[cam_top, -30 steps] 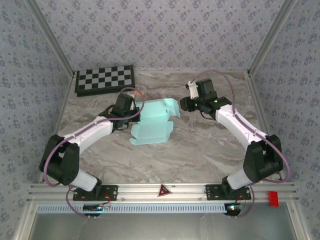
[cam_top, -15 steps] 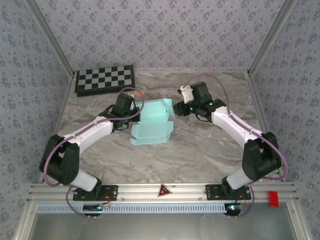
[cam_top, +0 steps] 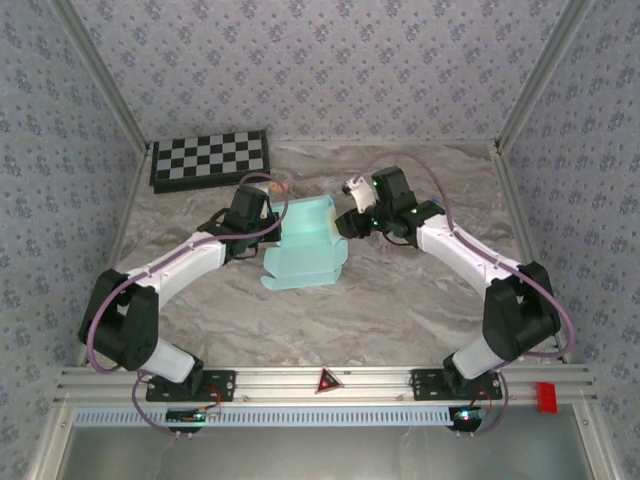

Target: Fold the paper box

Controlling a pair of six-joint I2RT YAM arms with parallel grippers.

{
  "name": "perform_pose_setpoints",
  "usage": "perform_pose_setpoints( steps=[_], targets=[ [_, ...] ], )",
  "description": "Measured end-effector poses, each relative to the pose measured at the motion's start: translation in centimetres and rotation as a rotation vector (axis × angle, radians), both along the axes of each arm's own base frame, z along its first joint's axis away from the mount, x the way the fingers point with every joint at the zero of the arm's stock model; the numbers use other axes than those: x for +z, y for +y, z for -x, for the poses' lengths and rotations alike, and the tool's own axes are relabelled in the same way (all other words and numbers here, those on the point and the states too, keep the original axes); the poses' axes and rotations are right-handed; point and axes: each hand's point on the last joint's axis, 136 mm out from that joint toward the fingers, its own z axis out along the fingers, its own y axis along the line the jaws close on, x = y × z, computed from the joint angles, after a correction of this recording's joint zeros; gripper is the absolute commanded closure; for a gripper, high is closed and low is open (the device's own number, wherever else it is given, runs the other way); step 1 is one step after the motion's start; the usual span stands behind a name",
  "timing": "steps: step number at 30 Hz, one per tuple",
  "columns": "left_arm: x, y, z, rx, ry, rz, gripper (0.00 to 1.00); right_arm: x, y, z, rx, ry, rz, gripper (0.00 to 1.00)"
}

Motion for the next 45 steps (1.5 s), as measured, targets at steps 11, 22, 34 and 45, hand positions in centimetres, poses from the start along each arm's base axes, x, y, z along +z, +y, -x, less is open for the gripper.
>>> perform_pose_setpoints(
  steps=[11, 22, 34, 45],
  targets=[
    [0.0, -0.1, 0.0, -0.003, 0.001, 0.003, 1.0, -0.6, 1.1, 0.7, 0.049, 0.031, -0.02, 0.58],
    [0.2, -0.3, 0.1, -0.011, 0.003, 0.01, 1.0, -2.4, 1.6, 0.4, 0.046, 0.051, 0.01, 0.53],
    [0.2, -0.3, 0.1, -0.013, 0.004, 0.013, 1.0, -2.7, 1.8, -1.3, -0.042, -0.041, 0.12, 0.59],
    [0.6, -0.5, -0.3, -0.008, -0.001, 0.021, 1.0, -2.5, 1.8, -2.5, -0.116, -0.124, 0.208, 0.61]
  ],
)
